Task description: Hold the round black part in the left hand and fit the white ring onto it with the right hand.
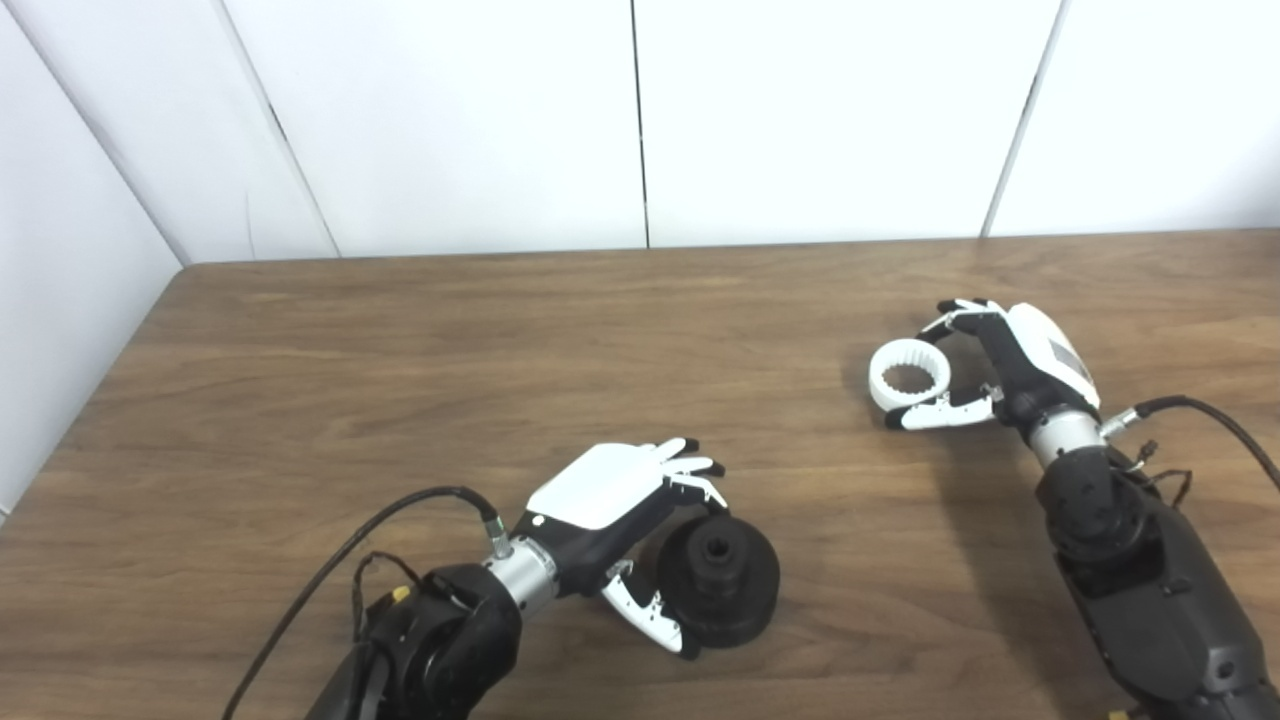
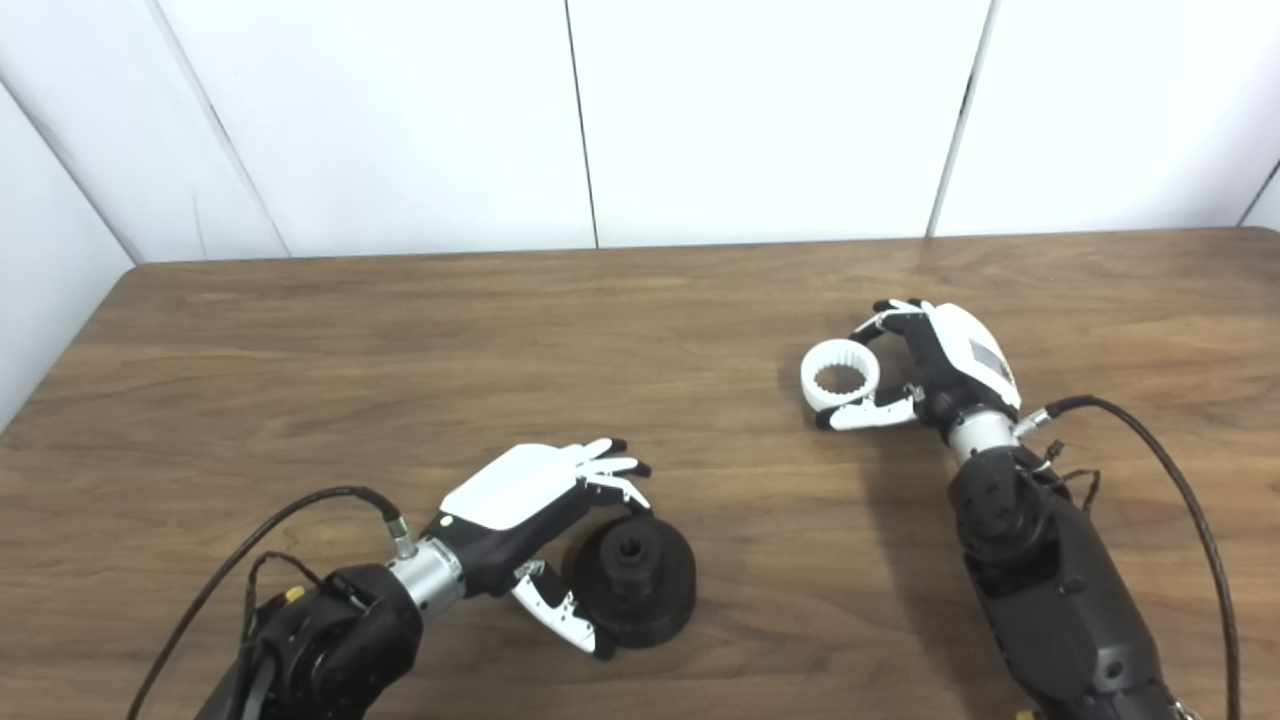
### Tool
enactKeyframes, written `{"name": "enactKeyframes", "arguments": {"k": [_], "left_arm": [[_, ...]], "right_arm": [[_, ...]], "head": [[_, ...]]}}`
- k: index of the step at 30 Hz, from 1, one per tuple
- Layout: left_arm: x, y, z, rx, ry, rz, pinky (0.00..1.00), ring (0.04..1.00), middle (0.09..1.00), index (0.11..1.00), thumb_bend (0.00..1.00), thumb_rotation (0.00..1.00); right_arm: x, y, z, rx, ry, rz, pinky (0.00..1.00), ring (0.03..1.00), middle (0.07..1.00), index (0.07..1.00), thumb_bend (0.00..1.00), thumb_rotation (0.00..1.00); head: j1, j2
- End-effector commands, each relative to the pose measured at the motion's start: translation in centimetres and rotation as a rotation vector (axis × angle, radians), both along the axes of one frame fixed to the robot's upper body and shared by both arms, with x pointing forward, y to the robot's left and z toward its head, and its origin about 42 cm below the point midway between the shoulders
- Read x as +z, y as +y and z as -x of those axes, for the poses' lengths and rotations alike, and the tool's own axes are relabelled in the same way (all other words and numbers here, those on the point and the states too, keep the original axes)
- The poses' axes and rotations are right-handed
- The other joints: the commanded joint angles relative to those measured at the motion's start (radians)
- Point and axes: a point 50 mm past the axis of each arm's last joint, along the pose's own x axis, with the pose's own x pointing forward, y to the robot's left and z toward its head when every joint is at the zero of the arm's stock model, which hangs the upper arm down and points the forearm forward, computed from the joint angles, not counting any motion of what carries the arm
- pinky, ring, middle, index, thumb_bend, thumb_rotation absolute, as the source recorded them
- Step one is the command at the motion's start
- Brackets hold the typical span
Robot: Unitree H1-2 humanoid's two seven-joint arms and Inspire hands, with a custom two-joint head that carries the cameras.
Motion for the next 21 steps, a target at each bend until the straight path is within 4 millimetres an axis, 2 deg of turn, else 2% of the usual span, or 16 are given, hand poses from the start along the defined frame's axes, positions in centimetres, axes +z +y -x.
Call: {"name": "enactKeyframes", "arguments": {"k": [1,11,21], "left_arm": [[1.1,0.0,-0.2,0.002,-0.056,0.008,0.96,0.995,0.923,0.618,0.83,0.25],[0.9,-0.1,-0.3,0.002,-0.055,0.007,0.96,0.994,0.922,0.618,0.84,0.25],[0.8,0.1,-0.6,0.007,-0.053,0.003,0.96,0.992,0.921,0.617,0.84,0.25]], "right_arm": [[2.8,0.0,-0.2,0.007,-0.076,-0.015,0.94,0.978,0.891,0.494,0.52,0.16],[5.2,0.3,1.6,0.033,-0.114,-0.045,0.95,0.991,0.9,0.494,0.52,0.16],[6.6,1.4,4.6,0.114,-0.143,-0.097,0.93,0.987,0.891,0.492,0.52,0.15]], "head": [[0.0,0.001],[0.0,-0.003],[0.001,-0.001]]}}
